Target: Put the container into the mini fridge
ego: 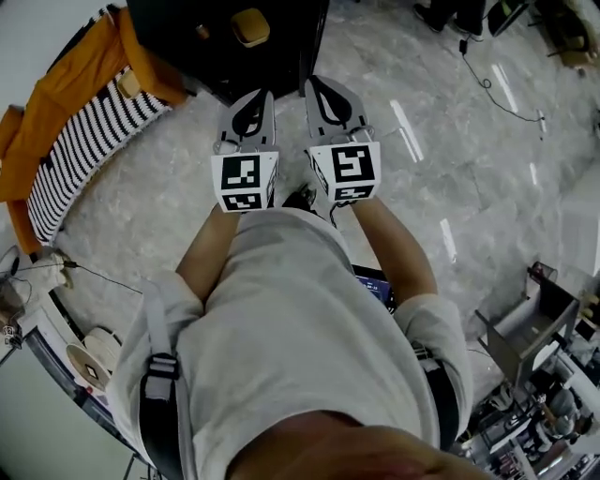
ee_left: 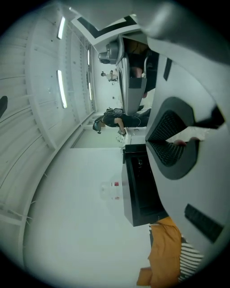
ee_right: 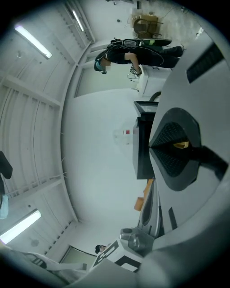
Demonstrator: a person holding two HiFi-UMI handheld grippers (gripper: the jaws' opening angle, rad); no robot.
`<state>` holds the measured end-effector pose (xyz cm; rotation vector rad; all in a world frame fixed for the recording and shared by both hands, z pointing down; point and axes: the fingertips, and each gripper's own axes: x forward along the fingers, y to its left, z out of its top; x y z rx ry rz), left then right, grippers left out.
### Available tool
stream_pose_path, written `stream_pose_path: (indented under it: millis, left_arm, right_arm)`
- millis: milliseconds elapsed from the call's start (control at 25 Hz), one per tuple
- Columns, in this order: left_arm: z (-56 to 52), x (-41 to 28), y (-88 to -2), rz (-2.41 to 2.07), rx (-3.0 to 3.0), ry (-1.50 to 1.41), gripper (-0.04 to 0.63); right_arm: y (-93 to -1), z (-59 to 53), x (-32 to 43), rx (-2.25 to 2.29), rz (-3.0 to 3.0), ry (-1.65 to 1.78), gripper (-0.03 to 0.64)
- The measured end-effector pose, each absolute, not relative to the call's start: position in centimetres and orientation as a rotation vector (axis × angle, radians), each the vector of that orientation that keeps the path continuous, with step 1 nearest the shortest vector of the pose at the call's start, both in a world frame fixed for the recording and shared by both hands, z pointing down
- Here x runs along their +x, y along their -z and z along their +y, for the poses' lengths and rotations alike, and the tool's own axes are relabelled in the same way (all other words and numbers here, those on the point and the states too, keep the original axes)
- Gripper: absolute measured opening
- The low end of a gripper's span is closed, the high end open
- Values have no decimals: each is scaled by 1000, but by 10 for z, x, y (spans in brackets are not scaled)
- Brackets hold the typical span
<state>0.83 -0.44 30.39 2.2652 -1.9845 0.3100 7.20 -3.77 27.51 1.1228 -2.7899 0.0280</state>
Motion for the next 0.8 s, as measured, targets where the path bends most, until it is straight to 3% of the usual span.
stream_pose_path:
  millis: [800]
  left_arm:
    - [-5, 40, -291, -1984, 2338, -291, 12]
  right_arm:
    - [-266, -25, 85, 1017, -2858, 42, 37]
